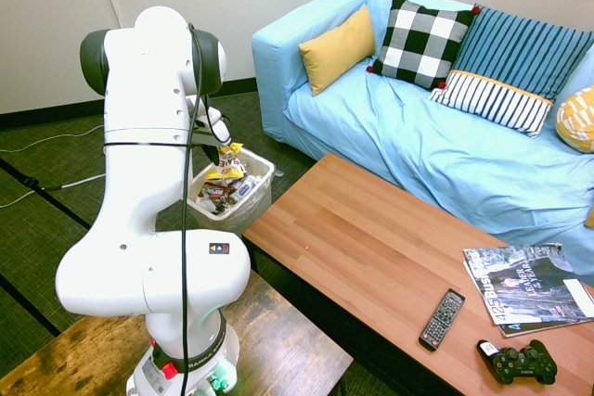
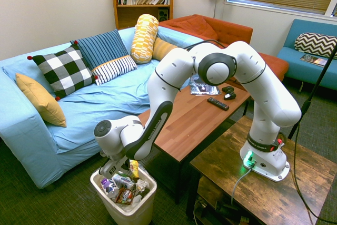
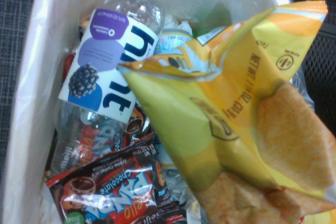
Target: Throw the chip bag in the trash bin
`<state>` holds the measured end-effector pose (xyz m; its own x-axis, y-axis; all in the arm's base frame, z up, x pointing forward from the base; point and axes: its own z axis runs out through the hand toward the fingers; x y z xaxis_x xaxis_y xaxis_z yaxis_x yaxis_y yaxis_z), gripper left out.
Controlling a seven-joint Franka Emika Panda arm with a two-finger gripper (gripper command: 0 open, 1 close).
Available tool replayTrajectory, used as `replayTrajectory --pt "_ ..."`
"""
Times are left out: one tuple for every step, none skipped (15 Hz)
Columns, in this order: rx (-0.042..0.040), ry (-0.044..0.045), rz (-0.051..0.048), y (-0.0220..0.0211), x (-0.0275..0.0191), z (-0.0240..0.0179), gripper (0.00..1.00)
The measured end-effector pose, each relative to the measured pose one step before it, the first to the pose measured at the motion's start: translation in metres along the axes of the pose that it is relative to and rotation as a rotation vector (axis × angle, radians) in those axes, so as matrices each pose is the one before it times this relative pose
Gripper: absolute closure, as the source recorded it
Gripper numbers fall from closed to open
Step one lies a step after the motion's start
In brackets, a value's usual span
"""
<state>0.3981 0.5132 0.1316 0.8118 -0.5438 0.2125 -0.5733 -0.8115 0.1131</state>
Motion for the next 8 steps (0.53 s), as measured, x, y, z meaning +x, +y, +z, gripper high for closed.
replayTrajectory --pt "0.00173 -0.0022 0.00699 -0.00252 0.0039 -0.00344 0.0" --pt "0.00148 -0.00233 0.00751 -0.00149 0.00369 -0.00153 0.0" --pt "0.00098 -0.00246 0.00772 -0.00101 0.00334 -0.00069 0.0" --pt "0.00139 -0.00053 0.00547 -0.00088 0.0024 -0.0006 0.0" --pt "0.00149 -0.00145 0.00551 -0.00087 0.00178 -0.00078 0.0" --pt "0.00103 -0.00032 0.00392 -0.00058 0.00144 -0.00051 0.0" --pt "0.00141 -0.00112 0.00361 -0.0005 0.00104 -0.00094 0.0" --pt "0.00286 -0.00108 0.00319 -0.00052 0.00093 -0.00206 0.0"
